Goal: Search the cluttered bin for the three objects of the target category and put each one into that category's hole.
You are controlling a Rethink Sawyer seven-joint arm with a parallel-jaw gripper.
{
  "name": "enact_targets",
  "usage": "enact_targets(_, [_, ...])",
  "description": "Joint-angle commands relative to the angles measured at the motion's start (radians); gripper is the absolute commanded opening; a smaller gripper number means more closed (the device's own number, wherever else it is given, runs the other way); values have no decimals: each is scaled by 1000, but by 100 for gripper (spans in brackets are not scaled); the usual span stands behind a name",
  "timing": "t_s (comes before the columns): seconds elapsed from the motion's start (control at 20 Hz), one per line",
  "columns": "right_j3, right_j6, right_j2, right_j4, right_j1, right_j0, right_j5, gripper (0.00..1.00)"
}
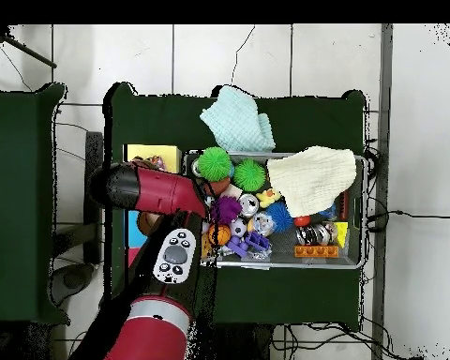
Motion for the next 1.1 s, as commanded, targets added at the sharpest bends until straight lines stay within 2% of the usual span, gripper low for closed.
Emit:
enact_targets(0.05, [56,201,193,10,333,-10,-243,0])
enact_targets(0.2, [54,218,156,32,325,19,-198,0])
enact_targets(0.4, [74,218,162,34,314,14,-220,0])
enact_targets(0.55, [45,225,80,26,308,69,-144,0])
enact_targets(0.65, [38,217,59,24,298,78,-99,0])
enact_targets(0.95, [23,187,44,29,281,70,-3,0])
enact_targets(1.1, [46,165,66,30,255,48,33,0])
